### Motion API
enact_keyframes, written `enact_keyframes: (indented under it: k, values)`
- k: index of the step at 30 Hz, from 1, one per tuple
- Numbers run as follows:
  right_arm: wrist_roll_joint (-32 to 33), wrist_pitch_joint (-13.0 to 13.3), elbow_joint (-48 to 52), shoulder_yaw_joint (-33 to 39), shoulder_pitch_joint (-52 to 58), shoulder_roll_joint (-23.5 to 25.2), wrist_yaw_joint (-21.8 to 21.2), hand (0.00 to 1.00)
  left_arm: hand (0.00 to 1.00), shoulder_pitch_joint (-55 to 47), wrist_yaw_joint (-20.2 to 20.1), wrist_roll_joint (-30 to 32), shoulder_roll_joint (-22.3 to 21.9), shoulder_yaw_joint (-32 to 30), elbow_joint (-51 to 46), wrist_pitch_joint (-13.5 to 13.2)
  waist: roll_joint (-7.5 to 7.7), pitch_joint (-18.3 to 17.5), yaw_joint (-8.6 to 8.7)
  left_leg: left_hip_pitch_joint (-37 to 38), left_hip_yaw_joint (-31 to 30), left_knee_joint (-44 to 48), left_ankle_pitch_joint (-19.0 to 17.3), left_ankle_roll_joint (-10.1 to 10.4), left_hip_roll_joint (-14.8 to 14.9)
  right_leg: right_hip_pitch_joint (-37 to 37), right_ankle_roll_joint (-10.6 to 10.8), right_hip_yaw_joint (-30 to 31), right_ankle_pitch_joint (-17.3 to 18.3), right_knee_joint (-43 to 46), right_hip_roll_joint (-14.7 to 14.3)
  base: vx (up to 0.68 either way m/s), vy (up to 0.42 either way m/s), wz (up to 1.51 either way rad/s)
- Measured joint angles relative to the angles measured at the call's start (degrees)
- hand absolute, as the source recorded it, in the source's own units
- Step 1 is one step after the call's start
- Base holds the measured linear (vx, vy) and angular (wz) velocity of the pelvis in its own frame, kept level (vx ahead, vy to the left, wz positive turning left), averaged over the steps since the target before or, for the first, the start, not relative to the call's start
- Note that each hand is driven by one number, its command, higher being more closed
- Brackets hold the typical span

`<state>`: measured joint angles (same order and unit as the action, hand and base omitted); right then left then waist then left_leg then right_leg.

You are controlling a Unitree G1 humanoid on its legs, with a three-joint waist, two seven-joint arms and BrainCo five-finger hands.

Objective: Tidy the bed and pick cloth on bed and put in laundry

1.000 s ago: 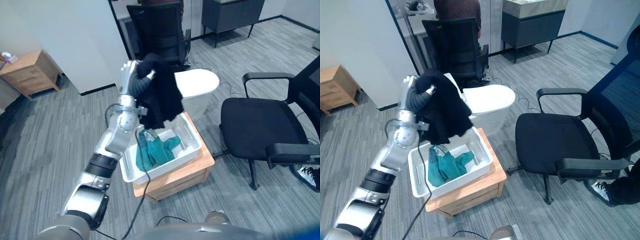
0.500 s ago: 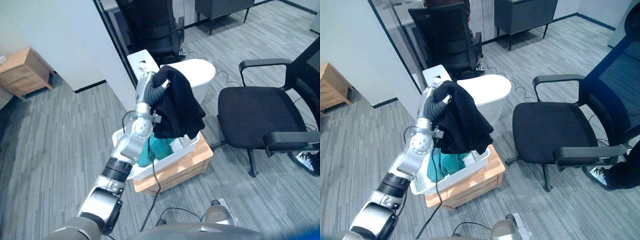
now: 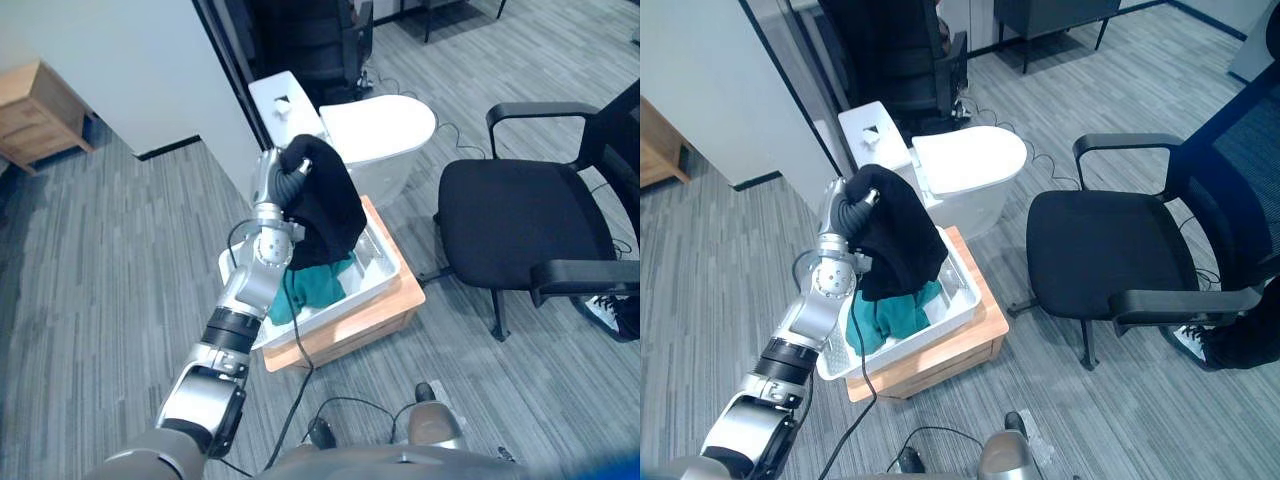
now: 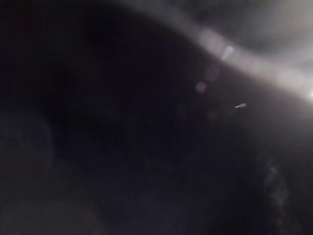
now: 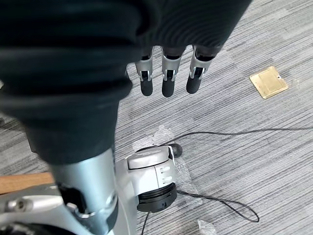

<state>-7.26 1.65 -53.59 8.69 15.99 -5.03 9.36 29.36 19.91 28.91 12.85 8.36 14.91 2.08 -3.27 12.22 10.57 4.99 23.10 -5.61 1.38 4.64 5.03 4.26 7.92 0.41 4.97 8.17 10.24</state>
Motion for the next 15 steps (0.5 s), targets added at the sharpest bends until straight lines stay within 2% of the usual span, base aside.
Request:
enact_keyframes:
  k: [7, 15]
  values:
    - [0.3, -0.1, 1.0, -0.3, -2.7, -0.1, 0.8, 0.0, 1.0, -1.3, -1.5, -0.1, 0.0, -0.5, 6.7, 0.4, -0.14, 3.2, -0.49, -2.5, 1.5, 0.0, 0.4, 0.0, -0.1, 3.7, 0.0, 1.2, 0.0, 1.1, -0.1, 0.0, 0.003, -0.09]
    - [0.3, -0.1, 2.0, -0.3, -4.6, -0.2, 2.0, 0.0, 1.0, -2.7, -2.4, -0.1, 0.4, -2.2, 7.0, 1.3, -0.43, 4.8, -0.75, -5.5, 2.8, 0.0, 0.4, 0.1, -0.1, 7.7, -0.1, 2.3, 0.0, 2.0, 0.0, 0.03, 0.01, -0.07]
